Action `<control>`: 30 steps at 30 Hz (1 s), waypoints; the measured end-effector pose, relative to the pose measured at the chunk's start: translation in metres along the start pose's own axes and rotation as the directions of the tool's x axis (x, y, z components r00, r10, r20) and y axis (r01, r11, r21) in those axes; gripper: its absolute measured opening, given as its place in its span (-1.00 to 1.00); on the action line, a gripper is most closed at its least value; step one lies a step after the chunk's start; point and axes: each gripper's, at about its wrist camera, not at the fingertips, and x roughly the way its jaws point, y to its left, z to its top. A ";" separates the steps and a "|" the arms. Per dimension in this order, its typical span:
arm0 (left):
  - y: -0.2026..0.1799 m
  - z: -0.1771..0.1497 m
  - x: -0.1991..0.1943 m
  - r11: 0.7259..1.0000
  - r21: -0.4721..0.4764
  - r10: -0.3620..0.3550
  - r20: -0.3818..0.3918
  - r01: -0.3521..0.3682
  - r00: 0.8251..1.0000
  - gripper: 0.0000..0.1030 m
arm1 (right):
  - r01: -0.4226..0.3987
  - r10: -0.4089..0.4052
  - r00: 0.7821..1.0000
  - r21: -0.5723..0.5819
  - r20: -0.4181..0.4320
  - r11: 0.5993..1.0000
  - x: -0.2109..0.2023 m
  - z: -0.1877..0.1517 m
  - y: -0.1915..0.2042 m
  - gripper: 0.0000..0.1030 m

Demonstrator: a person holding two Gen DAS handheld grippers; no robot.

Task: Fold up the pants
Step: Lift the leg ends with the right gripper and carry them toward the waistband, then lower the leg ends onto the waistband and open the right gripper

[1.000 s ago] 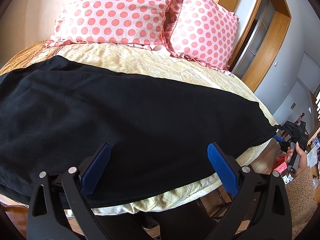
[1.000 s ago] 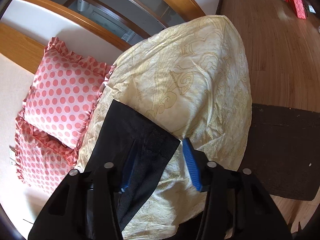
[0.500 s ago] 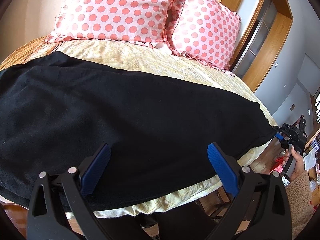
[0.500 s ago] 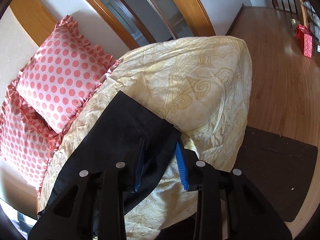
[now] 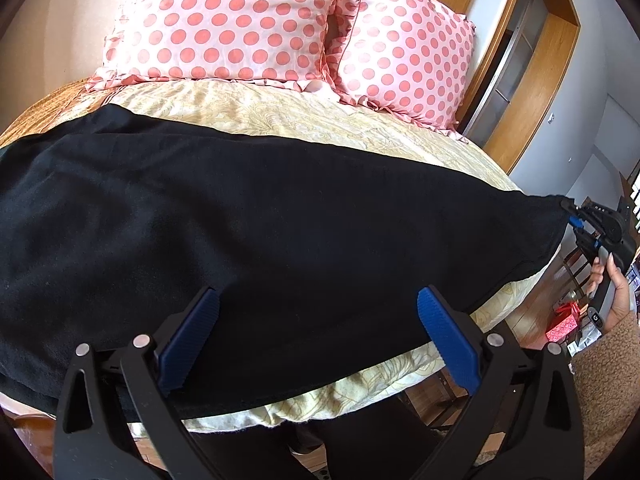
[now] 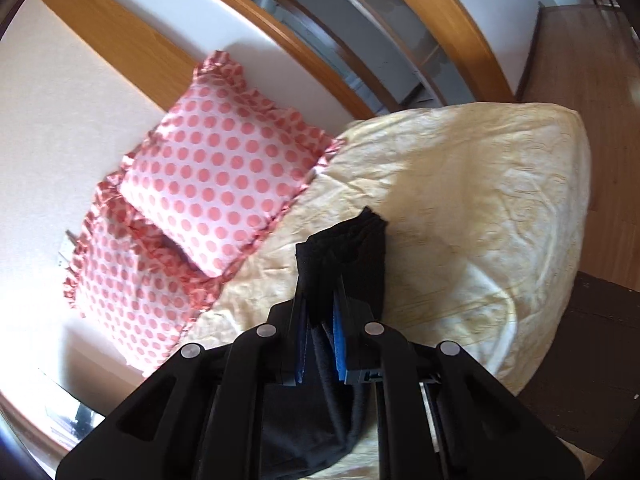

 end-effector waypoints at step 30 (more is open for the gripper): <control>0.098 -0.012 -0.097 0.952 -0.261 0.209 0.181 -0.158 0.961 0.94 | -0.505 0.275 0.652 -0.135 -0.706 0.853 0.135 -0.232 0.268 -0.77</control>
